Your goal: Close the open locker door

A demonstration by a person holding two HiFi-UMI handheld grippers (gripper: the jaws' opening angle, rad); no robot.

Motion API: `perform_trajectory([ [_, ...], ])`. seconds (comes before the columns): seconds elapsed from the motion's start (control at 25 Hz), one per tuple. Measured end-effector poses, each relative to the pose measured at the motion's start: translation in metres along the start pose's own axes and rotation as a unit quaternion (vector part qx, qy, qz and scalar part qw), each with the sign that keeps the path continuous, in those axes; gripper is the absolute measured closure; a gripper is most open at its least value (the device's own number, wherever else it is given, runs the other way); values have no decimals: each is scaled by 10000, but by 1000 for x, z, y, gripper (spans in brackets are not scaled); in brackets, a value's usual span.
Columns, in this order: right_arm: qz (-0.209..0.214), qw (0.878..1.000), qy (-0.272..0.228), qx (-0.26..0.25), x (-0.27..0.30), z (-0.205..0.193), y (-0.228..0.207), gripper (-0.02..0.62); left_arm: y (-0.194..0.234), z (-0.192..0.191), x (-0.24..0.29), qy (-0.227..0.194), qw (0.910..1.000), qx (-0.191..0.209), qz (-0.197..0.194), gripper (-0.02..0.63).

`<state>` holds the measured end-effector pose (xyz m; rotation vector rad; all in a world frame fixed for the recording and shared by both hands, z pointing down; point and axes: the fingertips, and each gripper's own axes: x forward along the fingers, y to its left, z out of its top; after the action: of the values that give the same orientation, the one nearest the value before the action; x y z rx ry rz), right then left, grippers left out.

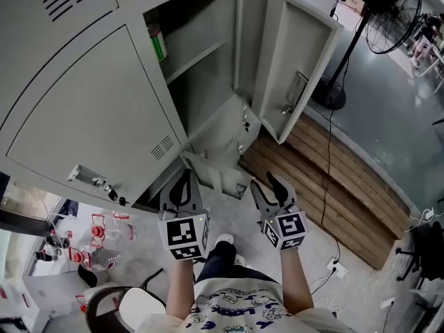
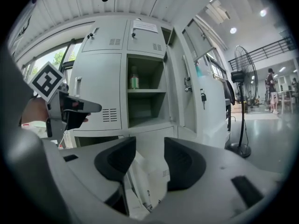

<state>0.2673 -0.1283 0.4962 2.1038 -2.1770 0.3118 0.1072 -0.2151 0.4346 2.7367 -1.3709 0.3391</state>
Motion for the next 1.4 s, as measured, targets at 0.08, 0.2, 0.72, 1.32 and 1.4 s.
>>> perform_trajectory([
  [0.08, 23, 10000, 81, -2, 4, -6, 0, 405, -1, -3, 7, 40, 10000, -8, -57, 603],
  [0.2, 44, 9998, 194, 9, 10, -16, -3, 405, -1, -6, 17, 84, 9999, -21, -108, 603],
  [0.72, 231, 9966, 792, 0, 33, -61, 0, 405, 3, -23, 43, 295, 9992, -57, -279, 603],
  [1.32, 464, 9934, 1051, 59, 48, -85, 2, 437, 17, -31, 49, 370, 9990, -97, -226, 603],
  [1.4, 467, 9934, 1046, 73, 48, -86, 2, 437, 18, -32, 48, 366, 9991, -111, -207, 603],
])
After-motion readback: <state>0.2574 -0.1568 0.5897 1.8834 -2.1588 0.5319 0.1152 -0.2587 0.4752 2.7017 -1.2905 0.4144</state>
